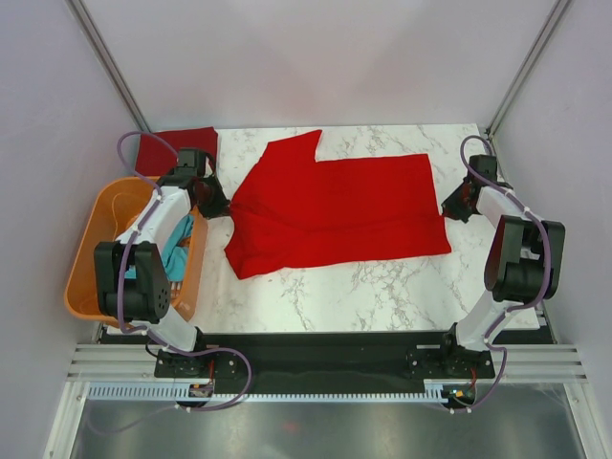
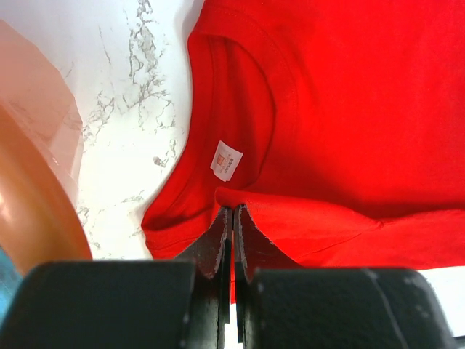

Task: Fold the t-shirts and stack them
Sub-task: Fold the tshirt

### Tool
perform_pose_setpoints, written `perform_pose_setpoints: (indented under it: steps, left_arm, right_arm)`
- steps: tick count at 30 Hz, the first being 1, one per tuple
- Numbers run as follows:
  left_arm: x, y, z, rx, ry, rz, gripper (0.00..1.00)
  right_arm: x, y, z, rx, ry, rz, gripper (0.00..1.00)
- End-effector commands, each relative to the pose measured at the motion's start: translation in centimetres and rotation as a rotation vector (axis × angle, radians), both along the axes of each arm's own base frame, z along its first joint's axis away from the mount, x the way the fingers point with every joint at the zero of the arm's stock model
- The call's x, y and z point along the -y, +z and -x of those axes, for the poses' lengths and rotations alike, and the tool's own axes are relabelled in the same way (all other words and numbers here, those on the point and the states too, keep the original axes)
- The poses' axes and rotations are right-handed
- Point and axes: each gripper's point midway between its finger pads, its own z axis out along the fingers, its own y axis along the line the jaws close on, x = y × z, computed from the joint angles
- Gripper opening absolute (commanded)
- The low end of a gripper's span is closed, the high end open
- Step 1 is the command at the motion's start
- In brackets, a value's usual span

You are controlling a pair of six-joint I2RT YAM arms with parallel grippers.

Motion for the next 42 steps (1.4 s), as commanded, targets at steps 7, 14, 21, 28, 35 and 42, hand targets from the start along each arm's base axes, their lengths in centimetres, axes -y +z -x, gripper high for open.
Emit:
perform_pose_setpoints:
  steps: [7,14,21,28,35,42]
  left_arm:
    - [-0.4,0.4,-0.3,0.008,-0.033,-0.032,0.05]
    - [0.4,2.5,-2.0,0.057,-0.050,0.007,0.15]
    - [0.9,3.6,-2.7,0.074,-0.040,0.027,0.18]
    - [4.2,6.9,-0.5,0.166,-0.153,0.013,0.22]
    - [7.7,6.8,4.2,0.179,-0.260,-0.025,0.24]
    - [8.6,3.3,7.7,0.099,-0.298,-0.093,0.26]
  right_arm:
    - [-0.5,1.5,-2.1,0.039,0.027,-0.032,0.27]
    - [-0.6,3.4,0.4,0.031,0.011,-0.020,0.37]
    - [-1.7,1.9,4.4,-0.027,0.009,-0.050,0.33]
    - [-1.6,-1.7,7.2,-0.129,-0.012,-0.064,0.31]
    - [1.5,-3.8,10.5,-0.203,-0.105,0.021,0.34]
    - [4.8,-5.8,14.5,-0.289,-0.263,0.038,0.38]
